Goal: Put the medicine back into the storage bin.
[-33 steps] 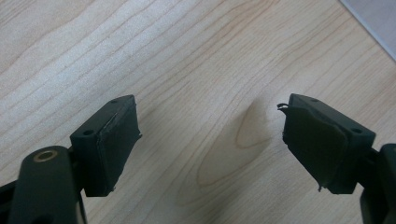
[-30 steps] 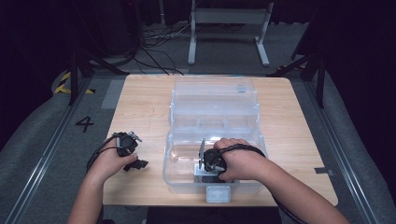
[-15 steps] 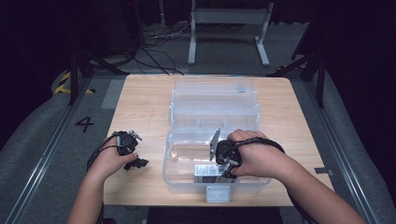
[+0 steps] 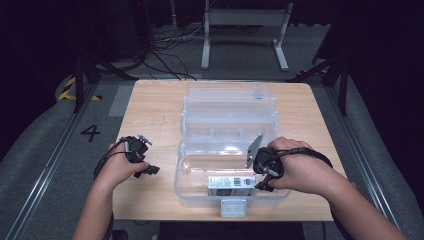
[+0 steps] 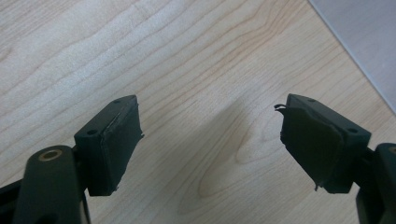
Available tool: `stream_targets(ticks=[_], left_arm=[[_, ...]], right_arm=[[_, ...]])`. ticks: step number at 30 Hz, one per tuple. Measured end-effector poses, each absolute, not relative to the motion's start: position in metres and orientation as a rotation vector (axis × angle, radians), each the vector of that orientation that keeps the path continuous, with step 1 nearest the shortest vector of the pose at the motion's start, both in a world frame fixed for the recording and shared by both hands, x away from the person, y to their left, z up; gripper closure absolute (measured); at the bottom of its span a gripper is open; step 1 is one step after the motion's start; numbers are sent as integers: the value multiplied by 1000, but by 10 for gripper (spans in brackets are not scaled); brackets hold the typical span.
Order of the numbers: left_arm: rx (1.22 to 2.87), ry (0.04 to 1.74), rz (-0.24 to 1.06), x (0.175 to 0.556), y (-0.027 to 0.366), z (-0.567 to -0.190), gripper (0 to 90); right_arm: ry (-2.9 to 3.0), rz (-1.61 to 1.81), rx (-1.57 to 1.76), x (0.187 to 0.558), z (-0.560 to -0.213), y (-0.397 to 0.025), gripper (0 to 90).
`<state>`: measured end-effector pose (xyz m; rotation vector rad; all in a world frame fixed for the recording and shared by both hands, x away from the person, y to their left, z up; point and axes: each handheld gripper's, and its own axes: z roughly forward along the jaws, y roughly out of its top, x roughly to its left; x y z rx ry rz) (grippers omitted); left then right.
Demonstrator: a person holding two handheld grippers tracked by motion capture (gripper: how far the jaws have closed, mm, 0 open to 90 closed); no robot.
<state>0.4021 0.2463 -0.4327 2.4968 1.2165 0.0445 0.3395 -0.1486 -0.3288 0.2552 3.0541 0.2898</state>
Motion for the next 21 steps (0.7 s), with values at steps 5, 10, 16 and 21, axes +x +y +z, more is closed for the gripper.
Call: stream_targets(ticks=[5, 10, 16, 21], left_arm=[[2496, 1243, 14, 405, 242, -431, 228], [2497, 1228, 21, 407, 239, -433, 245], [2478, 1229, 71, 410, 241, -432, 247], [2487, 1225, 58, 412, 240, -432, 251]], right_arm=[[3060, 290, 303, 334, -332, -163, 461], [3080, 273, 338, 330, -337, -169, 448], [3054, 323, 376, 328, -341, -180, 470], [3068, 333, 381, 324, -338, -185, 457]])
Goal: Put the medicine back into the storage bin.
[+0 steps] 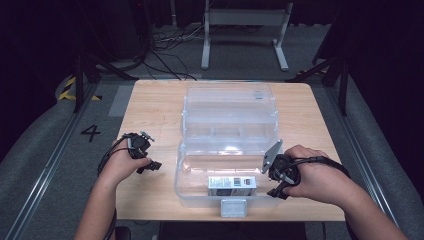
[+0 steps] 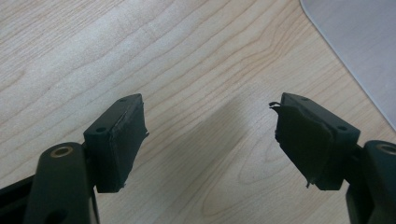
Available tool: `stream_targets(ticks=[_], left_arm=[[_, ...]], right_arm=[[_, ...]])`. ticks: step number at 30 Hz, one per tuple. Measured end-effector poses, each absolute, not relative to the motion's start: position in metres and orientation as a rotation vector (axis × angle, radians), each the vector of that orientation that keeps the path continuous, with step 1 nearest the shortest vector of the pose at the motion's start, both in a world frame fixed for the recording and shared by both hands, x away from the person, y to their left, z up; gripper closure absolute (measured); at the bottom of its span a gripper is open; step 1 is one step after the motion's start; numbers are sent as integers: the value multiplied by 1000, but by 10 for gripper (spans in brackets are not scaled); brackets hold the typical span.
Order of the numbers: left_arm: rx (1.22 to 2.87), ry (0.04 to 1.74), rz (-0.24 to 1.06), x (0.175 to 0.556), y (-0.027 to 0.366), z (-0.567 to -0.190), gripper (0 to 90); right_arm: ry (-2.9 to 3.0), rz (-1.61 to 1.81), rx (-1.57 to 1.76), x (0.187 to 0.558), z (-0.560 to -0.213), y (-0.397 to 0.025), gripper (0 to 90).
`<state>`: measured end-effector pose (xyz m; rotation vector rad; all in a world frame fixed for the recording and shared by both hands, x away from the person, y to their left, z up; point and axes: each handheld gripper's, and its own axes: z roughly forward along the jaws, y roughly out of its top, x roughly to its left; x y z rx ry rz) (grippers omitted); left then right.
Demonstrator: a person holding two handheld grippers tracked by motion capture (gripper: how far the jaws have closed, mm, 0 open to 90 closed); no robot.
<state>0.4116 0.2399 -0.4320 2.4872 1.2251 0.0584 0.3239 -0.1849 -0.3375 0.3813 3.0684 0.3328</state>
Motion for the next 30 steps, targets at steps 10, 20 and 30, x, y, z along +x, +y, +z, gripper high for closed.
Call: stream_targets(ticks=[10, 20, 30], left_arm=[[2473, 1215, 65, 414, 236, -433, 229], [2475, 1202, 105, 415, 229, -438, 229], [2402, 1162, 134, 418, 229, -437, 347]], right_arm=[[3105, 281, 338, 311, -360, -184, 457], [3138, 213, 322, 312, -389, -176, 466], [3135, 149, 266, 315, -411, -170, 518]])
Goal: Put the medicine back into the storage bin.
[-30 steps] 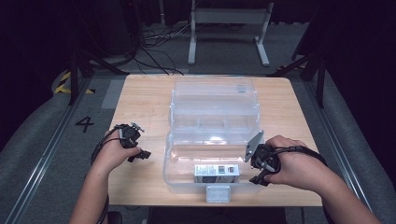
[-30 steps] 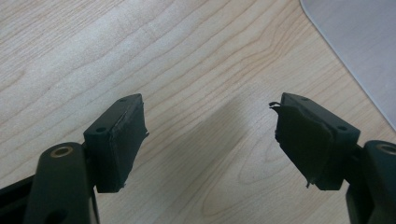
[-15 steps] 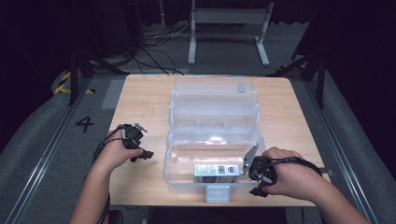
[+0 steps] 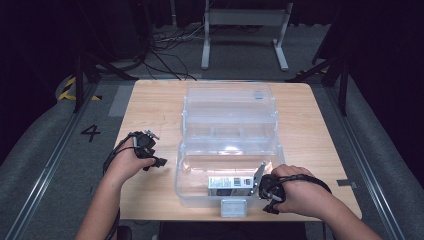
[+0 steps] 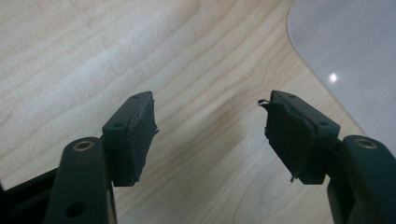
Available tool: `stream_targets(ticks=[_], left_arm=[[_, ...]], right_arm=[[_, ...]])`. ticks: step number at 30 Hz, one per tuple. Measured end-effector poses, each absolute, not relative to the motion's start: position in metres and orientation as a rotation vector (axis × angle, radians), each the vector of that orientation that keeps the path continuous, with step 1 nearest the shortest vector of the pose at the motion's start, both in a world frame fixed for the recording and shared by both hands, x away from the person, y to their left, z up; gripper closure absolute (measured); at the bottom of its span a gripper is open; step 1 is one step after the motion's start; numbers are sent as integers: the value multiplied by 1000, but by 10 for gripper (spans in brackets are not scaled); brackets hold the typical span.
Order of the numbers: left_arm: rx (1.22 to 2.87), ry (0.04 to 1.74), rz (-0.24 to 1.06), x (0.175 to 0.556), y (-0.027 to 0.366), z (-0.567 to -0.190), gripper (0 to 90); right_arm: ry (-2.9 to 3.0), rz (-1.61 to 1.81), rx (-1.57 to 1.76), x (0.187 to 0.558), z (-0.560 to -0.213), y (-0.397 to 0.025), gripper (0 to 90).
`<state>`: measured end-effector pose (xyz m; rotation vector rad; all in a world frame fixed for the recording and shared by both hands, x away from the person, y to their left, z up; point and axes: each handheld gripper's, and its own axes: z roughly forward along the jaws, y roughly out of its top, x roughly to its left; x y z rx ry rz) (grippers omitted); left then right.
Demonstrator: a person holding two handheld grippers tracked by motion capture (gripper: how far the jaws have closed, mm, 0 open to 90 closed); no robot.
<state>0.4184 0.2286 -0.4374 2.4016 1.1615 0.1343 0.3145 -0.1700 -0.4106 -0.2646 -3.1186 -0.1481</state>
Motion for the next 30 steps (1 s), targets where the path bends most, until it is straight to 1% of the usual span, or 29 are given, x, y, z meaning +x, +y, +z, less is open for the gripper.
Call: stream_targets(ticks=[5, 7, 8, 9, 12, 13, 18, 19, 24, 30], left_arm=[[2375, 1168, 173, 419, 237, -443, 359], [2395, 1211, 150, 418, 241, -443, 351], [2411, 1209, 154, 418, 241, -442, 350], [2430, 1197, 162, 418, 242, -441, 341], [2425, 1171, 145, 419, 241, -435, 329], [2435, 1141, 157, 420, 241, -433, 328], [2477, 1098, 178, 423, 238, -422, 313], [2471, 1094, 167, 423, 237, -421, 313], [2451, 1068, 167, 425, 234, -412, 309], [2450, 1053, 157, 425, 233, -403, 321]], right_arm=[[-3125, -128, -248, 316, -418, -168, 541], [-3125, -105, -243, 316, -421, -167, 559], [-3118, -105, -230, 317, -422, -166, 594], [-3119, -114, -228, 316, -422, -165, 603], [-3127, -90, -188, 315, -422, -162, 670], [-3132, -80, -178, 315, -423, -161, 695], [-3129, -64, -186, 312, -426, -159, 832], [-3128, -47, -194, 311, -427, -159, 845], [-3156, -61, -182, 309, -427, -160, 868], [-3164, -64, -156, 308, -428, -160, 872]])
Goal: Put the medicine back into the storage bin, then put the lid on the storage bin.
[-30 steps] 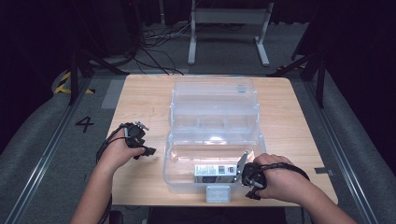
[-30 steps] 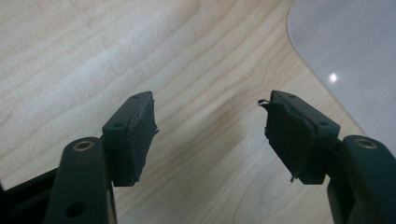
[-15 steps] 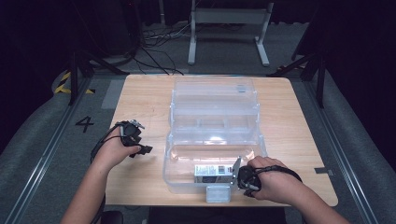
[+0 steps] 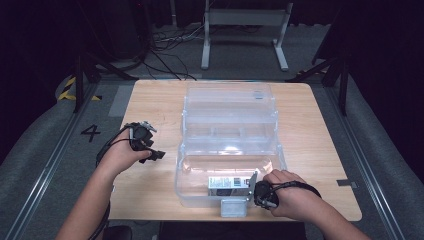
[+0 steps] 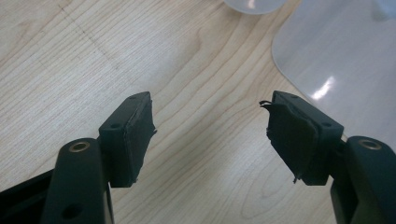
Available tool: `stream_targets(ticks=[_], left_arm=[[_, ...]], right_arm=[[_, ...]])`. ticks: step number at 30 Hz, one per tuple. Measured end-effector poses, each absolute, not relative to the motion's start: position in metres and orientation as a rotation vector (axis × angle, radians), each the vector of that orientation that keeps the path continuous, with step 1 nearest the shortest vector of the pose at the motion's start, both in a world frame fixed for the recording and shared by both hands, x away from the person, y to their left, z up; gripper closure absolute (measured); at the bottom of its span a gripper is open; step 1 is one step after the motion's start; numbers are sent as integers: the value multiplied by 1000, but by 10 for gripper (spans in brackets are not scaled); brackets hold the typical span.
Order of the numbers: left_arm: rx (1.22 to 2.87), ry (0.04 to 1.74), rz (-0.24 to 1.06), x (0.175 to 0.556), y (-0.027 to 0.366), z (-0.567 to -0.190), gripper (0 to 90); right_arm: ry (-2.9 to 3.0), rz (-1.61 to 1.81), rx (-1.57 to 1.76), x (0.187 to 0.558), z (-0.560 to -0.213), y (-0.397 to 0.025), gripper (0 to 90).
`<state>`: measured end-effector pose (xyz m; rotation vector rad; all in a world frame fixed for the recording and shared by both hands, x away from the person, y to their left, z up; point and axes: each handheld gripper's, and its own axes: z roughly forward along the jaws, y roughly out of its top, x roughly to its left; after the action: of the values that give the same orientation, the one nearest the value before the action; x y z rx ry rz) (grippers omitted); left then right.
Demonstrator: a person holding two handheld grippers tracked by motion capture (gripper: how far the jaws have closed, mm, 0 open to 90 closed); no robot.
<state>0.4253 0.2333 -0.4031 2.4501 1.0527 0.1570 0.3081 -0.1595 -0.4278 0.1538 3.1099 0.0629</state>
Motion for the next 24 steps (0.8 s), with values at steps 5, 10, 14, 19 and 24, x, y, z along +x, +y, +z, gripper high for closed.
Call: stream_targets(ticks=[5, 10, 14, 19, 24], left_arm=[[2451, 1047, 160, 426, 232, -393, 305], [2434, 1014, 187, 428, 229, -383, 302], [2456, 998, 199, 429, 225, -373, 301], [2470, 957, 197, 431, 219, -363, 302], [2487, 910, 202, 435, 214, -350, 318]], right_arm=[[3113, 55, 143, 308, -428, -159, 874], [3112, 75, 134, 308, -428, -161, 876], [3112, 90, 116, 308, -428, -162, 878], [3114, 86, 119, 308, -428, -162, 878], [3109, 98, 115, 308, -429, -162, 878]])
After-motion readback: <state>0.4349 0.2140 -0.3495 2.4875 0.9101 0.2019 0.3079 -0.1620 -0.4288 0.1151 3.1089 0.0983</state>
